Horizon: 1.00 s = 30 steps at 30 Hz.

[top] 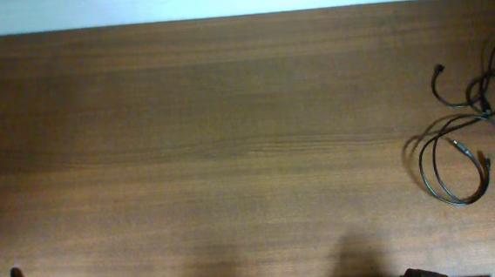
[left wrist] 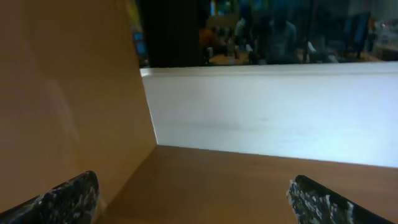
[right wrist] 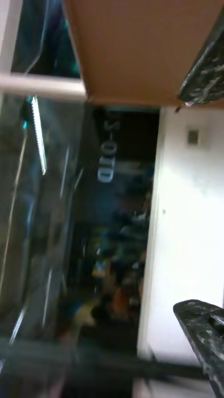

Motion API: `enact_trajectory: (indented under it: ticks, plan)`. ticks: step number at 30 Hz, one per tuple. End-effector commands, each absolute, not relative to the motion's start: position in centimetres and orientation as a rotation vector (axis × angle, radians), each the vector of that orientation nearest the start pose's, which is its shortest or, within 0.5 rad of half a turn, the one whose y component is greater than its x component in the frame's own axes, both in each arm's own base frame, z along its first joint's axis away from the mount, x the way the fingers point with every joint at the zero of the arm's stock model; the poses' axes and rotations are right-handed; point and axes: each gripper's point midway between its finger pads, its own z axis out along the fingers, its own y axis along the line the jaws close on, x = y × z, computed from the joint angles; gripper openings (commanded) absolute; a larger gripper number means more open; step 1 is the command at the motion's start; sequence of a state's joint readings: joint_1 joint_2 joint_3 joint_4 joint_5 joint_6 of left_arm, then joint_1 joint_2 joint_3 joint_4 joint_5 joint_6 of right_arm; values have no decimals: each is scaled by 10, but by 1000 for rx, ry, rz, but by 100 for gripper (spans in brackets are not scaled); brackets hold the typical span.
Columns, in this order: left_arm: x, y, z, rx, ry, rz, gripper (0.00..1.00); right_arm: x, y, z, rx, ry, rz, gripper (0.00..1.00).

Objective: Untangle cables

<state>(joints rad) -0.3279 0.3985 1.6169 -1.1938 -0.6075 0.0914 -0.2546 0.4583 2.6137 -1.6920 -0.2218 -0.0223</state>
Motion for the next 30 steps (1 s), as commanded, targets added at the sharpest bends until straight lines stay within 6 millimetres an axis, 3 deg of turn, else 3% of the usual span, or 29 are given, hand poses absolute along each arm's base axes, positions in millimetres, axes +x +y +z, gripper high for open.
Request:
enact_trajectory:
  ticks: [1,3,5,6,8,12,13,16,19,21,24,28,30]
  plan:
    - [46,95,468,-239,1546,271,99,-140,98,480,-131,1273,43,99]
    - [46,95,468,-241,1545,269,99,-111,99,422,-93,1426,81,99]
    - [46,95,468,-240,1549,270,99,-83,120,361,-140,1554,195,99]
    - [46,95,467,-239,1552,271,99,-66,123,342,-147,1627,263,99]
    - [46,95,465,-236,1559,274,99,-50,118,327,-183,1708,339,99]
    - [46,95,465,-234,1562,275,99,-37,92,334,-133,1690,224,99]
    - [46,95,465,-235,1561,275,99,-11,84,330,-115,1719,223,99]
    - [46,94,464,-236,1564,273,99,48,65,293,-28,1852,291,99]
    - [46,93,464,-229,1565,267,99,144,36,265,124,1791,359,99]
    - [46,93,464,-229,1565,267,99,190,27,249,-36,1687,260,99]
    - [46,93,464,-230,1564,267,99,217,52,213,-356,1542,287,99]
    - [46,93,464,-230,1563,267,99,225,59,170,-553,1495,196,99]
    - [46,93,465,-231,1560,266,99,222,64,162,-635,1492,163,99]
